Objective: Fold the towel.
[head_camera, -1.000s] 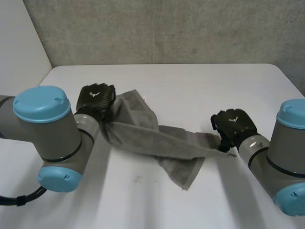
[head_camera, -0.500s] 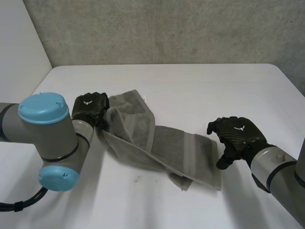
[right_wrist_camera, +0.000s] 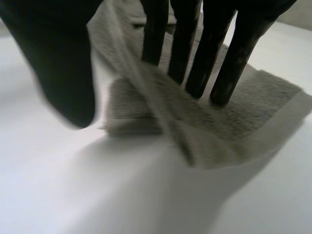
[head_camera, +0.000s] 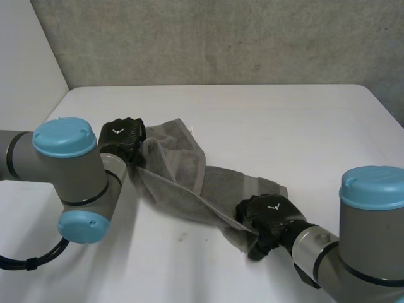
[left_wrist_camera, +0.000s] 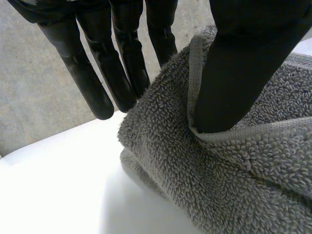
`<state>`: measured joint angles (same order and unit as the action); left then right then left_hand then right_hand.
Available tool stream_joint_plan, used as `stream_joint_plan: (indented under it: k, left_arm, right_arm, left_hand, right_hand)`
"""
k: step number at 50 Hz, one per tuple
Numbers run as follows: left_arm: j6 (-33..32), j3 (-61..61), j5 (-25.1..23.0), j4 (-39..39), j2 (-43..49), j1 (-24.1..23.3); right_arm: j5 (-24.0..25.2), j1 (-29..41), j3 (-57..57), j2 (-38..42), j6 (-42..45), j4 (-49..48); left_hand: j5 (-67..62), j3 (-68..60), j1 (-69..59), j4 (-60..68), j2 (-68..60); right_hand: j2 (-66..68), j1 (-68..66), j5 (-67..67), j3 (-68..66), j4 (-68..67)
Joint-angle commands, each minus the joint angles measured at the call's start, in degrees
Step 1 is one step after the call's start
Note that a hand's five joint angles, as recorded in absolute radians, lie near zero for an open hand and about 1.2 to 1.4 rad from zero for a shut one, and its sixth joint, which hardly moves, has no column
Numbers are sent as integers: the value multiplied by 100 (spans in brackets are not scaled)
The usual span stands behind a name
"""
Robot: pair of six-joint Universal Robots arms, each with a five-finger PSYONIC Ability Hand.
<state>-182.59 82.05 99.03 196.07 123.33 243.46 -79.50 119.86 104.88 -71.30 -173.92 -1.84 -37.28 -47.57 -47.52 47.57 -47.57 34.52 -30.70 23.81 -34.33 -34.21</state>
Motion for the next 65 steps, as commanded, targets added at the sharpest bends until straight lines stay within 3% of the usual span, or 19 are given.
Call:
stream_joint_plan:
  k: [1, 10, 17, 29, 33, 34, 36, 37, 39, 40, 44, 47, 52, 65]
  left_arm:
    - [22, 205, 11, -86, -212, 0]
    - [57, 891, 20, -192, -836, 53]
    - [74, 1575, 28, -183, -1538, 263]
    - [-5, 2412, -288, -166, -2629, 246]
    - [-5, 2456, -1128, -166, -2709, 290]
    - [-5, 2456, -1132, -166, -2709, 290]
    - [-40, 2456, -1928, -148, -2709, 465]
    - [-40, 2456, -1931, -148, -2709, 466]
    - [-171, 2438, -2762, -148, -2700, 789]
    - [-172, 2438, -2766, -148, -2700, 791]
    - [-636, 2456, -3862, -166, -2691, 1220]
    - [-1013, 2473, -4303, -218, -2665, 1370]
    - [-1436, 2596, -4524, -289, -2638, 1511]
    - [-1929, 2895, -4586, -236, -2542, 1512]
  right_arm:
    - [-882, -103, 6, 257, 366, -1342]
    - [-919, -323, 173, -279, 1317, -1733]
    - [-770, -675, 279, -516, 1834, -1663]
    - [-672, -710, 121, -683, 2169, -1390]
    - [-602, -780, -133, -675, 2257, -1311]
    - [-602, -780, -134, -675, 2257, -1311]
    - [-558, -833, -309, -587, 2266, -1197]
    - [-558, -833, -310, -587, 2266, -1196]
    - [-558, -859, -459, -473, 2275, -1100]
    - [-558, -859, -459, -473, 2275, -1100]
    - [-550, -947, -521, -350, 2283, -1038]
    - [-541, -1148, -521, -323, 2275, -1038]
    - [-541, -1298, -547, -253, 2275, -1038]
    - [-541, -1404, -583, -139, 2275, -1038]
  left_hand:
    - [-684, -655, -660, 655, -655]
    - [-61, -33, -37, 32, -32]
    - [1935, 1964, 1959, -1964, 1964]
    - [3572, 3601, 3596, -3601, 3601]
    - [3489, 3517, 3513, -3518, 3518]
    - [3488, 3517, 3512, -3517, 3517]
    - [3388, 3417, 3412, -3417, 3417]
    - [3387, 3416, 3411, -3416, 3416]
    - [3170, 3198, 3194, -3199, 3199]
    - [3168, 3197, 3192, -3198, 3198]
    - [1709, 1738, 1733, -1738, 1738]
    - [1187, 1215, 1211, -1216, 1216]
    - [159, 188, 183, -188, 188]
    - [275, 304, 299, -304, 304]
  right_hand:
    - [4548, -4930, 4619, -4567, -4579]
    - [4548, -4930, 4619, -4567, -4579]
    - [4548, -4930, 4619, -4567, -4579]
    - [4548, -4930, 4619, -4567, -4579]
    - [4548, -4930, 4619, -4567, -4579]
    - [4548, -4930, 4619, -4567, -4579]
    - [4548, -4930, 4619, -4567, -4579]
    - [4548, -4930, 4619, -4567, -4579]
    - [4548, -4930, 4619, -4567, -4579]
    - [4548, -4930, 4619, -4567, -4579]
    - [4548, -4930, 4619, -4567, -4579]
    - [4548, -4930, 4619, -4567, -4579]
    - [4548, -4930, 4619, -4567, -4579]
    - [4548, -4930, 4619, -4567, -4579]
